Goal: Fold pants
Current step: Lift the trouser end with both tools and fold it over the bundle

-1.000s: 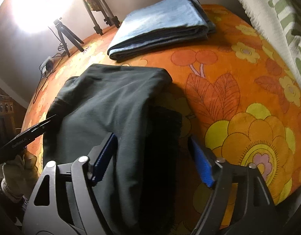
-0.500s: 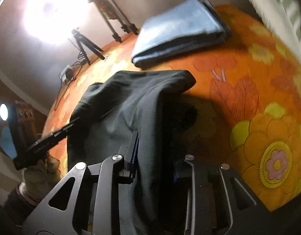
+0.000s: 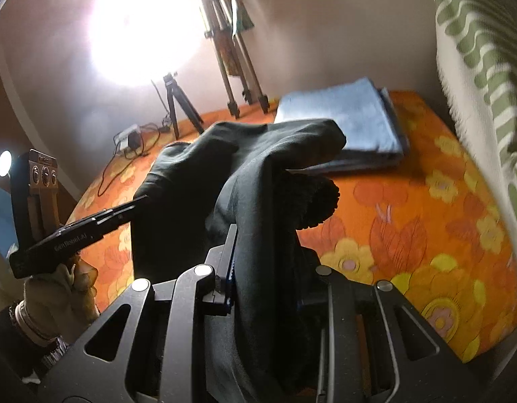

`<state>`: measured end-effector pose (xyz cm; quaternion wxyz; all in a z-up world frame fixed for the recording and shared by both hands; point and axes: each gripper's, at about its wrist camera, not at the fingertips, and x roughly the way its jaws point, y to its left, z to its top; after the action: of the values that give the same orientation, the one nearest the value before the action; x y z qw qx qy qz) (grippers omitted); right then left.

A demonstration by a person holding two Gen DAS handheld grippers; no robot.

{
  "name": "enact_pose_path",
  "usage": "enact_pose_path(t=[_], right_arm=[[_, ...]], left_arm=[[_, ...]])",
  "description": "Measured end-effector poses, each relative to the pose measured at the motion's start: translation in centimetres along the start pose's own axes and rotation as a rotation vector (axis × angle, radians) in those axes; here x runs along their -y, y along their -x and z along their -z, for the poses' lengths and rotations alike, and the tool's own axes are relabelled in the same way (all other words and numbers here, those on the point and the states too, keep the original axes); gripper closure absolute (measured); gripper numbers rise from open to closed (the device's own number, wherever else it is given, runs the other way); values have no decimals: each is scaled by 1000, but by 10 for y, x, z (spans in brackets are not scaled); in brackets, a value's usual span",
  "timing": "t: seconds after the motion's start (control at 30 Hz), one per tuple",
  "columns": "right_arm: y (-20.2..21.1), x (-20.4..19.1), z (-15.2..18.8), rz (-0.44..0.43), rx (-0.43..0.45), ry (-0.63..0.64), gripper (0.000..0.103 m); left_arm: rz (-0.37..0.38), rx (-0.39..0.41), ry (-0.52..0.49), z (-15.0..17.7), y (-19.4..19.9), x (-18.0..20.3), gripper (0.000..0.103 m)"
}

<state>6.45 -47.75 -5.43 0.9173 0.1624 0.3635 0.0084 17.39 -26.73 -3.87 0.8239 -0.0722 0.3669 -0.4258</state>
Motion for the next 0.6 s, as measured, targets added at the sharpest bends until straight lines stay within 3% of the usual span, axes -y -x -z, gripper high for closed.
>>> enact_pose_path(t=[0.3,0.4,0.6], right_arm=[[-12,10,-49,27,29,43,77],[-32,24,-55,47,-5,35,78],[-61,57,-52,70,-85,-29,78]], left_arm=[[8,95,-60,-60,-16,11,101],[-4,68,-30,-67,-35,-5,101],[4,-76,69,-53,-88,-48,100]])
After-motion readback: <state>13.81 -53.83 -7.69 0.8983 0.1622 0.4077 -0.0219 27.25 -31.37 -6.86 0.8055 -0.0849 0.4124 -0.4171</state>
